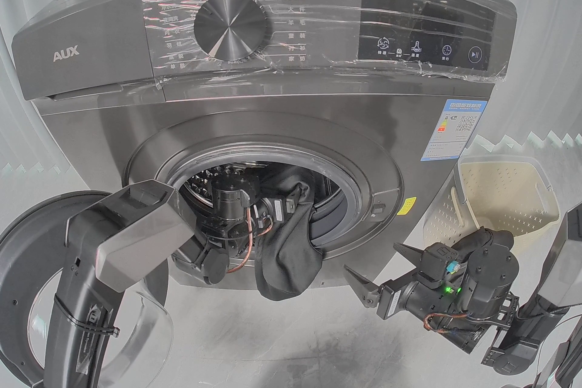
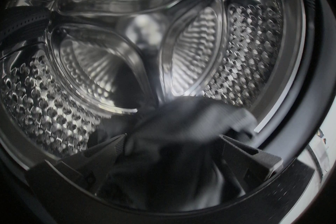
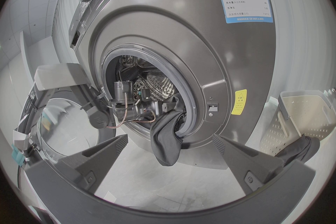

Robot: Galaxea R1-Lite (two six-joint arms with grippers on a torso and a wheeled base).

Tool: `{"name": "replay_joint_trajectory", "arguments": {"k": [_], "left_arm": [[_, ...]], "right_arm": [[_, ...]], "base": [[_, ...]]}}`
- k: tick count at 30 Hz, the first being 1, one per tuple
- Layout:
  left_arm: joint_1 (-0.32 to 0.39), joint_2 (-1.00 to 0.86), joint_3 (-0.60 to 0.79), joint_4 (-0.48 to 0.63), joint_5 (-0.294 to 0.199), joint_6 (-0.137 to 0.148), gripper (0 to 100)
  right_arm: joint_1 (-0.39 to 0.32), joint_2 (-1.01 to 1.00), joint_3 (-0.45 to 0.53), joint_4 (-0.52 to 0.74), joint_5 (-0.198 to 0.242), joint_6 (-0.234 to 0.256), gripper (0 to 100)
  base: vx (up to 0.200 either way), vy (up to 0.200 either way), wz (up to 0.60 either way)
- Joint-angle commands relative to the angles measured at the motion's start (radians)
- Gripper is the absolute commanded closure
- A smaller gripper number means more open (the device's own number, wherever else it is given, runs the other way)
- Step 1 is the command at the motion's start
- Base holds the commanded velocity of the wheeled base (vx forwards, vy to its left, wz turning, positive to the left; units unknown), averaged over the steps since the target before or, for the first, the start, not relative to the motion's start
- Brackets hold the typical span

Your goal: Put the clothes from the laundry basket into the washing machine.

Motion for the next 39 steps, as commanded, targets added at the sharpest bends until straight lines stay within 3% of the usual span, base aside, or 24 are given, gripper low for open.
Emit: {"name": "replay_joint_trajectory", "arguments": {"k": [1,6,12,16,20,21,28,29,34,36,39], "left_arm": [[-0.037,-0.193,0.234,0.050,-0.103,0.011,0],[-0.055,-0.199,0.297,0.056,-0.156,0.029,0],[-0.063,-0.161,0.288,0.062,-0.163,0.037,0],[-0.058,-0.109,0.262,0.061,-0.162,0.069,0],[-0.050,-0.076,0.229,0.059,-0.162,0.072,0],[-0.050,-0.073,0.225,0.056,-0.162,0.072,100],[-0.047,-0.060,0.205,0.035,-0.154,0.071,100],[-0.044,-0.060,0.170,0.018,-0.142,0.058,100],[-0.009,-0.056,0.107,-0.004,-0.088,0.060,100],[0.016,-0.044,0.036,-0.010,-0.040,0.060,100],[0.028,-0.040,-0.013,-0.014,-0.021,0.058,100]], "right_arm": [[0.002,-0.001,-0.002,-0.001,0.000,-0.001,0],[0.002,-0.002,-0.002,-0.001,0.000,-0.001,0],[0.002,-0.002,0.000,-0.001,0.000,-0.001,0],[0.002,-0.002,-0.004,-0.002,0.000,-0.001,0],[0.004,-0.007,-0.004,-0.002,0.000,-0.001,0],[0.002,-0.007,-0.004,-0.002,0.000,-0.001,0],[0.004,-0.005,-0.005,-0.002,0.000,-0.001,0],[0.004,-0.004,-0.008,-0.002,0.000,0.001,0],[0.005,-0.004,-0.008,-0.001,0.000,0.001,0],[0.007,-0.001,-0.008,-0.001,0.000,0.001,0],[0.016,0.002,-0.008,-0.002,0.000,0.002,0]], "base": [[0.000,0.000,0.00],[0.000,0.000,0.00],[0.000,0.000,0.00],[0.000,0.000,0.00],[0.000,0.000,0.00],[0.000,0.000,0.00],[0.000,0.000,0.00],[0.000,0.000,0.00],[0.000,0.000,0.00],[0.000,0.000,0.00],[0.000,0.000,0.00]]}}
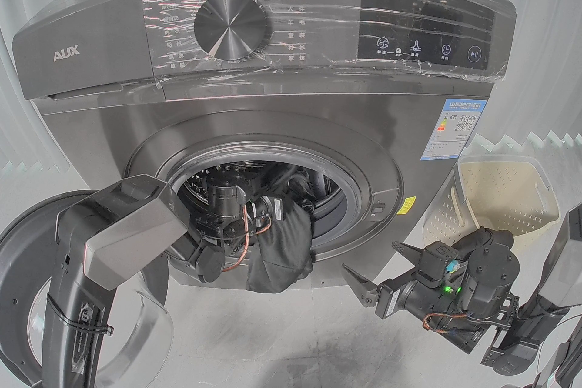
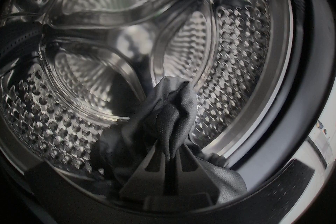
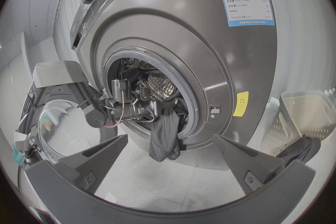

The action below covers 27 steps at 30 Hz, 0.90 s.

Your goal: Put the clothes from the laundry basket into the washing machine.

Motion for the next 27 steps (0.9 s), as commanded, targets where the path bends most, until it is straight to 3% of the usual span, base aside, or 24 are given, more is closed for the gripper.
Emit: {"name": "replay_joint_trajectory", "arguments": {"k": [1,4,5,11,14,20,27], "left_arm": [[0.034,0.015,-0.079,-0.005,0.028,-0.004,100],[0.034,0.014,-0.074,-0.008,0.028,-0.005,100],[0.034,0.015,-0.072,-0.011,0.028,-0.005,0],[0.020,0.006,-0.026,-0.033,0.022,-0.027,0],[0.000,-0.025,0.055,-0.028,0.005,-0.025,0],[-0.037,-0.077,0.201,-0.022,-0.087,-0.022,0],[-0.038,-0.035,0.210,-0.018,-0.098,-0.010,0]], "right_arm": [[0.010,0.008,0.000,-0.001,0.000,0.003,0],[0.008,0.008,0.000,-0.001,0.000,0.008,0],[0.008,0.008,0.000,-0.001,0.000,0.008,0],[0.008,0.008,0.000,-0.001,0.000,0.008,0],[0.008,0.008,0.001,-0.001,0.000,0.009,0],[0.008,0.007,0.001,-0.001,0.000,0.009,0],[0.008,0.004,0.003,-0.001,0.000,0.008,0]], "base": [[0.000,0.000,0.00],[0.000,0.000,0.00],[0.000,0.000,0.00],[0.000,0.000,0.00],[0.000,0.000,0.00],[0.000,0.000,0.00],[0.000,0.000,0.00]]}}
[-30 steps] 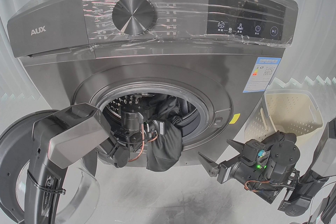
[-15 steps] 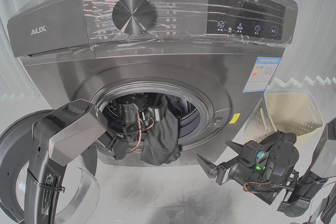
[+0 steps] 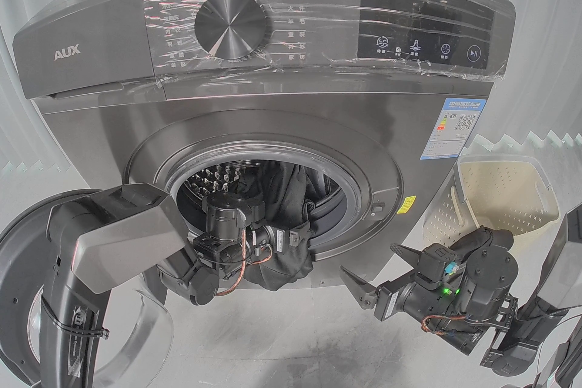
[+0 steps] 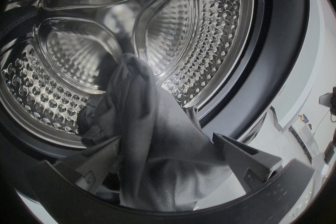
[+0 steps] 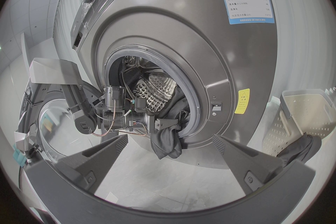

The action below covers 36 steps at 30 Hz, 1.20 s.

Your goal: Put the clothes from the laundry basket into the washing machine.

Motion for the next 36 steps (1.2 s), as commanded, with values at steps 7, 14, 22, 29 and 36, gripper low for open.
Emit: {"name": "replay_joint_trajectory", "arguments": {"k": [7,14,22,29,36], "left_arm": [[0.009,0.063,-0.038,0.002,-0.001,0.016,100],[0.007,0.074,-0.093,-0.012,0.015,0.013,100],[0.059,0.117,-0.368,-0.013,0.154,0.004,100],[0.067,0.117,-0.383,-0.015,0.157,0.001,100],[0.033,0.037,-0.214,-0.018,0.131,-0.015,0]], "right_arm": [[0.000,-0.006,-0.002,-0.001,0.000,0.000,0],[0.000,-0.006,-0.002,-0.001,0.000,0.000,0],[0.000,-0.007,-0.004,-0.001,0.000,0.000,0],[0.000,-0.007,-0.002,-0.001,0.000,0.000,0],[0.000,-0.004,-0.002,-0.001,0.000,0.001,0]], "base": [[0.000,0.000,0.00],[0.000,0.000,0.00],[0.000,0.000,0.00],[0.000,0.000,0.00],[0.000,0.000,0.00]]}}
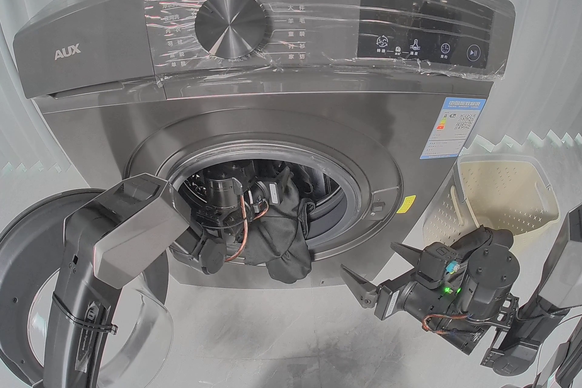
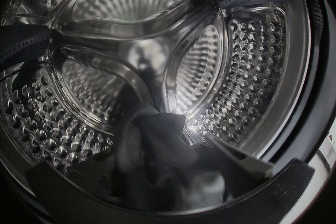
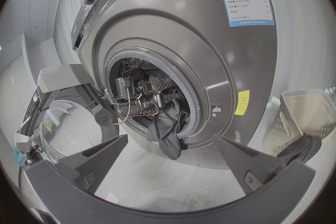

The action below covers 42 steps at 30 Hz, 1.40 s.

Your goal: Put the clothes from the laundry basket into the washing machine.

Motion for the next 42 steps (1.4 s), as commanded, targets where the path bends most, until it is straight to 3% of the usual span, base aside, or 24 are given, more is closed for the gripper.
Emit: {"name": "replay_joint_trajectory", "arguments": {"k": [1,3,4,6,16,26,27,36,42], "left_arm": [[-0.034,-0.084,0.157,0.005,-0.037,-0.006,0],[-0.034,-0.084,0.157,0.005,-0.037,-0.006,0],[-0.065,-0.134,0.270,0.008,-0.123,-0.008,0],[-0.079,-0.142,0.313,0.010,-0.149,-0.006,0],[-0.105,-0.050,0.286,0.008,-0.160,0.006,0],[-0.080,0.040,0.198,0.010,-0.144,0.034,0],[-0.080,0.042,0.195,0.008,-0.143,0.034,100],[-0.074,0.027,0.188,-0.004,-0.138,0.032,100],[-0.020,0.024,0.039,-0.021,-0.063,0.032,100]], "right_arm": [[0.000,0.003,0.000,-0.001,0.000,0.001,0],[0.000,0.003,0.000,-0.001,0.000,0.001,0],[0.000,0.005,0.000,-0.001,0.000,0.001,0],[0.002,0.005,0.000,-0.001,0.000,0.001,0],[0.002,0.002,0.000,-0.001,0.000,0.001,0],[0.002,0.000,-0.002,-0.001,0.000,0.000,0],[0.002,0.000,-0.002,-0.001,0.000,0.000,0],[0.002,0.000,-0.002,-0.001,0.000,0.000,0],[0.003,-0.001,-0.004,-0.001,0.000,0.000,0]], "base": [[0.000,0.000,0.00],[0.000,0.000,0.00],[0.000,0.000,0.00],[0.000,0.000,0.00],[0.000,0.000,0.00],[0.000,0.000,0.00],[0.000,0.000,0.00],[0.000,0.000,0.00],[0.000,0.000,0.00]]}}
